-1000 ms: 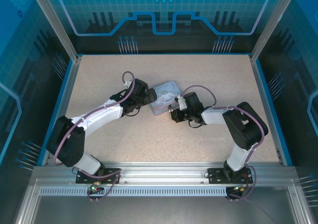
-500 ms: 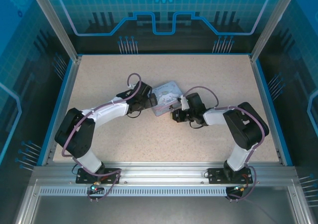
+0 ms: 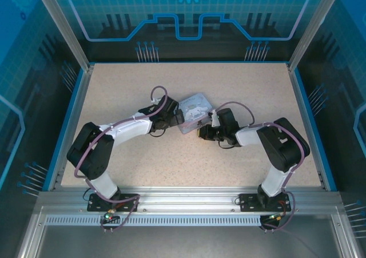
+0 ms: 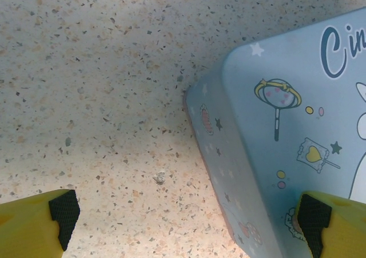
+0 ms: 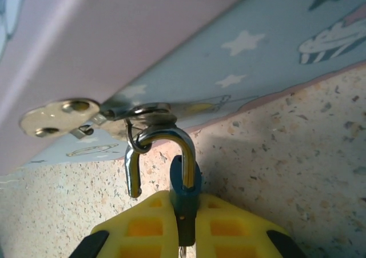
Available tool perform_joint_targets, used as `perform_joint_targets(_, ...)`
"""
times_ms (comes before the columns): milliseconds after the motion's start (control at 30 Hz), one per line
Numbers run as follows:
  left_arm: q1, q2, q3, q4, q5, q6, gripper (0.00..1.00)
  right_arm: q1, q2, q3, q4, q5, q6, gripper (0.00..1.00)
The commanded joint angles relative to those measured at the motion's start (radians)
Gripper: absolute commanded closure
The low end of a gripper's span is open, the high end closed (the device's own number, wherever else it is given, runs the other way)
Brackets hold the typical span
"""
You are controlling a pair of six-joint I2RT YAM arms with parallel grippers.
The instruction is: Unlock a padlock with a key
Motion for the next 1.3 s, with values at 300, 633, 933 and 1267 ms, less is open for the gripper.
perform_joint_targets(300, -0.020, 0.056, -0.020, -0.038, 0.013, -0.018, 0.01, -0.028, 0.061, -0.047, 0.187, -0.048, 0.246, 0.95)
perform_joint_targets(633, -0.020, 0.066, -0.024, -0.042, 0.022, -0.014, 0.01, -0.079, 0.080, -0.047, 0.236, -0.075, 0.297, 0.96)
perform_joint_targets(933, -0.021, 0.086, -0.017, -0.050, 0.033, -0.012, 0.01, -0.130, 0.047, -0.020, 0.186, -0.099, 0.257, 0.97)
perform_joint_targets(1267, -0.021, 0.094, -0.016, -0.053, 0.048, -0.010, 0.02, -0.175, 0.059, 0.036, 0.159, -0.158, 0.221, 0.97)
